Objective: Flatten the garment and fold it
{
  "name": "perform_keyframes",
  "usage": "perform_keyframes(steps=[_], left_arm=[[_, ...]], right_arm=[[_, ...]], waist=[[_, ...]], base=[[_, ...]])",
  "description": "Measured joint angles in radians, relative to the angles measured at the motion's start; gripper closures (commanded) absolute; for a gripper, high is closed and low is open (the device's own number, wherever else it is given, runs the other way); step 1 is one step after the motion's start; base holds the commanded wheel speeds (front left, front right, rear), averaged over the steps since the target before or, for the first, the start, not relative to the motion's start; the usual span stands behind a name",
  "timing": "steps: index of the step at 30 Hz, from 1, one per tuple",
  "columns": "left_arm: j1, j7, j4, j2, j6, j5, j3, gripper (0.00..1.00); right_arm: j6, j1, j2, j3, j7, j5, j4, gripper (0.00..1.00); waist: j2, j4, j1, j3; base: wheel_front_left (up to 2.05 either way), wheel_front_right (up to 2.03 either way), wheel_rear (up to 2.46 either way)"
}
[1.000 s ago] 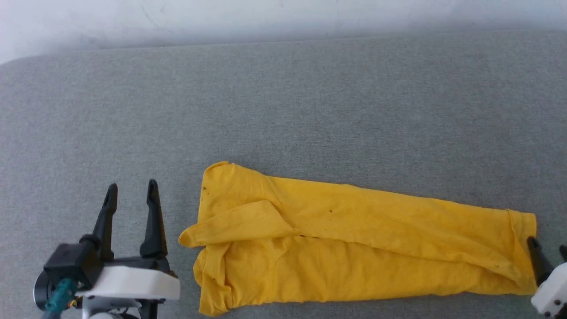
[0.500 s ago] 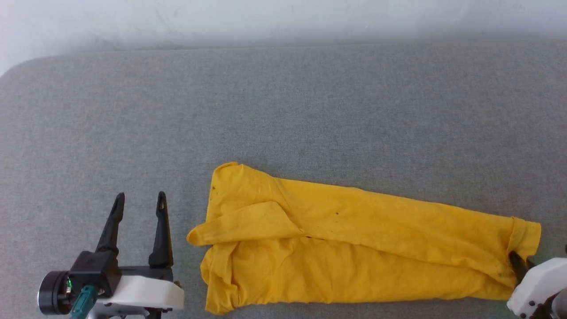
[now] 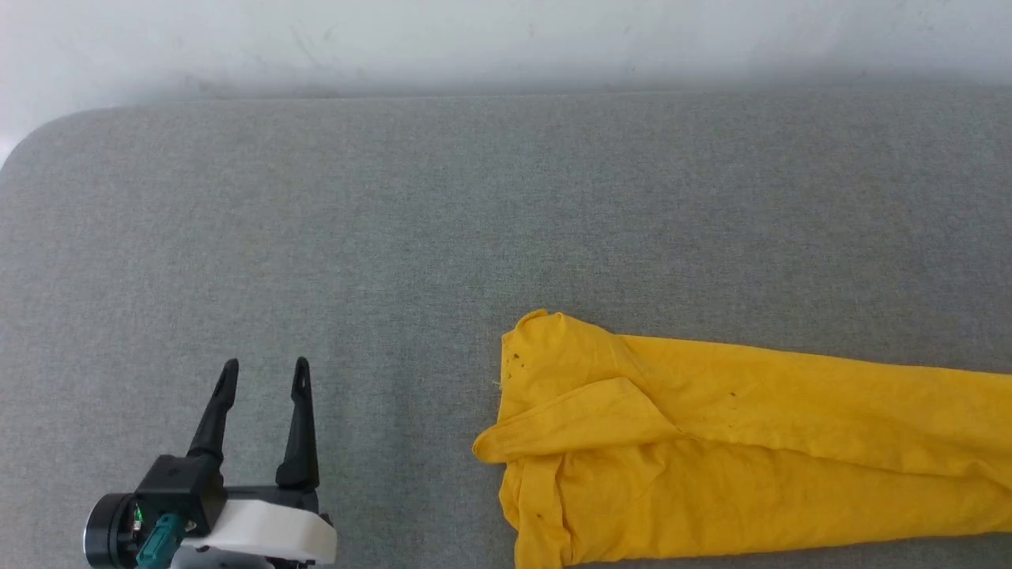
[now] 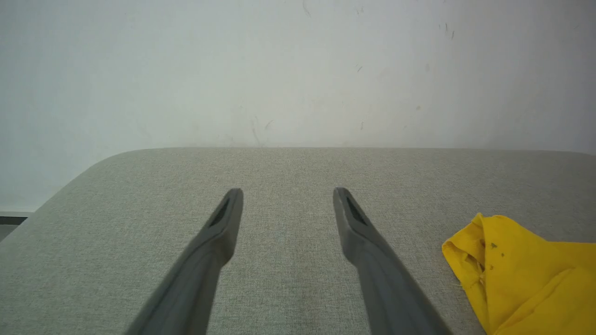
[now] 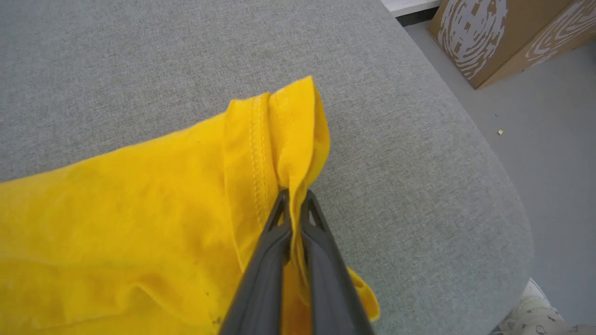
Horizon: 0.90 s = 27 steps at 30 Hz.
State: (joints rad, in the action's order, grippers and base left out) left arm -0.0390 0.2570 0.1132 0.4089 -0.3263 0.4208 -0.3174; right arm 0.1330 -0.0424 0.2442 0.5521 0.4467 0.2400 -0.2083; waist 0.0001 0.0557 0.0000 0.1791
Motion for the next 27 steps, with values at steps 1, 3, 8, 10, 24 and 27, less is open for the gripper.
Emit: perform_keyframes(steps=[1,3,8,10,24,27], left_arm=[[0.0,0.0,-0.001,-0.002,0.001,0.0,0.001,0.0],[0.0,0.0,-0.007,-0.009,0.005,-0.001,0.003,0.0],[0.0,0.0,-0.022,-0.037,0.019,-0.006,0.004,0.0],[-0.002,0.0,-0.029,-0.046,0.026,-0.007,0.009,0.0],[-0.001,0.0,-0.073,-0.107,0.08,-0.019,0.021,0.0],[0.002,0.0,-0.08,-0.109,0.081,-0.036,0.023,0.0]], right_arm=[[0.0,0.0,-0.001,-0.002,0.005,0.0,0.008,1.0],[0.0,0.0,-0.012,-0.019,0.03,0.012,0.031,1.0],[0.0,0.026,-0.074,-0.123,0.144,0.104,0.16,1.0],[0.0,0.052,-0.094,-0.173,0.203,0.141,0.237,1.0],[-0.001,0.059,-0.167,-0.571,0.435,0.275,0.513,1.0],[-0.002,0.019,-0.175,-0.655,0.439,0.28,0.504,1.0]], waist=[[0.0,0.001,0.0,0.0],[0.0,0.002,0.0,0.0],[0.0,0.003,0.0,-0.001],[0.0,0.001,0.0,-0.002],[0.0,0.019,0.0,-0.014],[0.0,0.032,0.0,-0.012]], base=[[0.0,0.0,0.0],[0.0,0.0,0.0],[0.0,0.0,0.0],[0.0,0.0,0.0],[0.0,0.0,0.0],[0.0,0.0,0.0]])
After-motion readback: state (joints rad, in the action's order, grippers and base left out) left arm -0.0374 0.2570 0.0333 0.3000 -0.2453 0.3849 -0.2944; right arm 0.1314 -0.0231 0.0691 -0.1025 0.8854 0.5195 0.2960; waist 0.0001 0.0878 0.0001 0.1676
